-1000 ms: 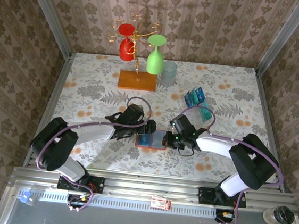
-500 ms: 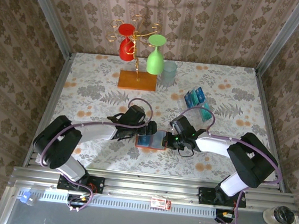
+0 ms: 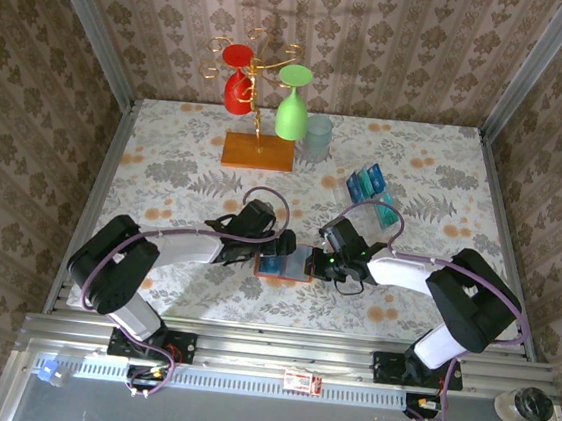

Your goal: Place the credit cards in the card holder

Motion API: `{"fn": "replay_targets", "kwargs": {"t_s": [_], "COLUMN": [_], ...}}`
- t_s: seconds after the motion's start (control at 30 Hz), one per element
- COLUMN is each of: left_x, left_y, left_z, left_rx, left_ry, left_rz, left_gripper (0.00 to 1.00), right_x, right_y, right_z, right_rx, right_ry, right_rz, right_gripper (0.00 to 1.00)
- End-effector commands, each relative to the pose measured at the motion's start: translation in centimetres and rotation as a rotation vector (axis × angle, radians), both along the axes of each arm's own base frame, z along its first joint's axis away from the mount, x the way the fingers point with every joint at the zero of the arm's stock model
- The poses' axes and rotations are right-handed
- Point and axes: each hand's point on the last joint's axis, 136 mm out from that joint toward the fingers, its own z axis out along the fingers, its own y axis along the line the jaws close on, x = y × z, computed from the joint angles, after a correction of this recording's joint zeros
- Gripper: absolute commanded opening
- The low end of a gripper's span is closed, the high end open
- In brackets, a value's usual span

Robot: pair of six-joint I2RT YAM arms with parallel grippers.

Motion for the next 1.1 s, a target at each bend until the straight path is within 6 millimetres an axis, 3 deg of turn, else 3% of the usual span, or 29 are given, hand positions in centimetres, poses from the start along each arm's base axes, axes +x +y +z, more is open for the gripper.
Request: {"fn": "replay_targets", "kwargs": {"t_s": [0.0,0.47,0.7,0.8,0.9,1.07], "left_x": [-0.7,-1.2,-2.1,-2.2,-2.2,-2.3], "left_y": [-1.6,-4.9,-6.6,-6.6,-6.6,-6.8], "left_z": [0.3,7.5,8.4,8.3,8.2,8.2], "left_rx": [-0.059,-0.394,-0.414,-0.413,-0.411,-0.411], "left_ry": [0.017,-0.091,-0.106,-0.105,-0.102,-0.095], "left_rz": [-0.029,-0.007,-0.038,-0.036,-0.035,-0.039], "left_gripper": [1.00,1.00,1.00,1.00,1.00,1.00], "right_x": [-0.7,-0.9,-0.7,-0.2,0.6,0.9], "right_y": [-0.8,-0.9,-0.6,-0.6,-0.6,-2.5], "right_z": [-1.6,-2.1,-1.9,-0.8,1.5,4.7], "right_rx": [-0.045,-0.053,-0.047,-0.030,-0.016,-0.057], "right_ry": [0.034,0.043,0.044,0.030,-0.015,-0.079], "right_rz": [-0.005,0.005,0.014,0.018,0.024,0.011], "right_gripper": [0.00,0.00,0.00,0.00,0.00,0.00]}}
